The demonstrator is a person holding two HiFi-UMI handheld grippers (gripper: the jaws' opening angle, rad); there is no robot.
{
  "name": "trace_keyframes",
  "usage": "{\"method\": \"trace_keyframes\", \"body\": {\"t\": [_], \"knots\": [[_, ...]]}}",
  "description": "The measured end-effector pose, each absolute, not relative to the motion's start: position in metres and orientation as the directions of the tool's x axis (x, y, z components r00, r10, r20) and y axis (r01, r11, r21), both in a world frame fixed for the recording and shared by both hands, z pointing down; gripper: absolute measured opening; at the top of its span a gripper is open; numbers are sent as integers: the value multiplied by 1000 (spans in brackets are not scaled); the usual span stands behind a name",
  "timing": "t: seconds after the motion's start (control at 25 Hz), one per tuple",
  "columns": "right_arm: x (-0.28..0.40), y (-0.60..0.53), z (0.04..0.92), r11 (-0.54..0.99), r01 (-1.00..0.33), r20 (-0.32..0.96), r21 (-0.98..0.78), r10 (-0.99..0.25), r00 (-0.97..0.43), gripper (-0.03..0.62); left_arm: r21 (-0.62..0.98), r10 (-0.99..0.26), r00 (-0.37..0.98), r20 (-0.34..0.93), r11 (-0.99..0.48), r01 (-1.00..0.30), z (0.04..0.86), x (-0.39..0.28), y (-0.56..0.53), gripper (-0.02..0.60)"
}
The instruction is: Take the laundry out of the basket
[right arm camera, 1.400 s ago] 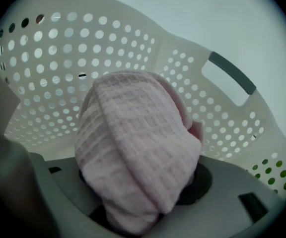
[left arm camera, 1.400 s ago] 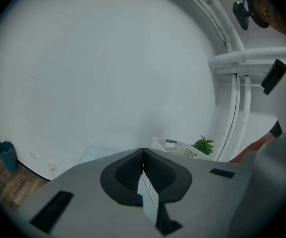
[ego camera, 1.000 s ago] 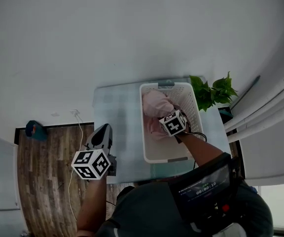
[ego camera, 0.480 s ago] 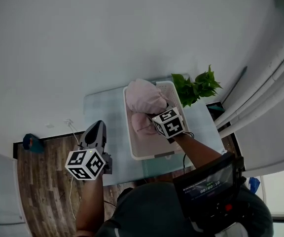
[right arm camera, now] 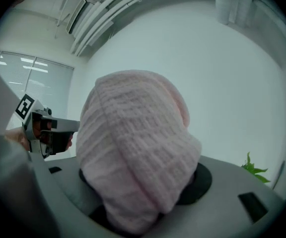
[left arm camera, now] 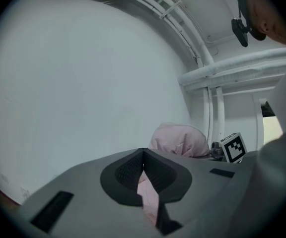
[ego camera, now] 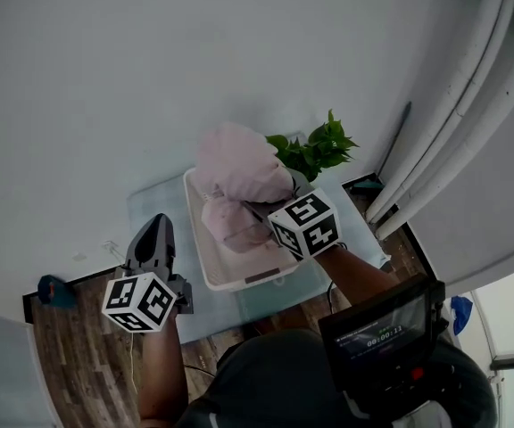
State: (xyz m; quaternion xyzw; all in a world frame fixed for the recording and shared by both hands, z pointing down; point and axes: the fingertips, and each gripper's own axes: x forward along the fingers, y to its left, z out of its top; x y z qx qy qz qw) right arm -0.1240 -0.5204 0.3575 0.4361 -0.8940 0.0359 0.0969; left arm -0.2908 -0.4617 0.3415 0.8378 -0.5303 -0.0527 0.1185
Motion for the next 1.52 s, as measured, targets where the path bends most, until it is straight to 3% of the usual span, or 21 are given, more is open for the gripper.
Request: {"method": "trace_keyframes", "body": {"t": [0.48, 0.8, 1.08, 1.52], "knots": [[-12, -456, 233, 547, -837, -8, -14, -837, -547, 296, 233, -814, 580, -28, -569, -789, 309, -184, -444, 2], [114, -394, 184, 466, -885, -156, 3, -874, -460, 298, 166, -738, 670, -81, -673, -721, 300, -68, -414, 2], [130, -370, 168, 300, -953, -129, 43, -944, -303, 298, 184, -606, 790, -89, -790, -585, 287, -41, -416, 2], [233, -297, 215, 60, -997, -98, 49, -993, -65, 298, 164, -445, 893, -60, -887, -431, 298, 77, -373, 2]]}}
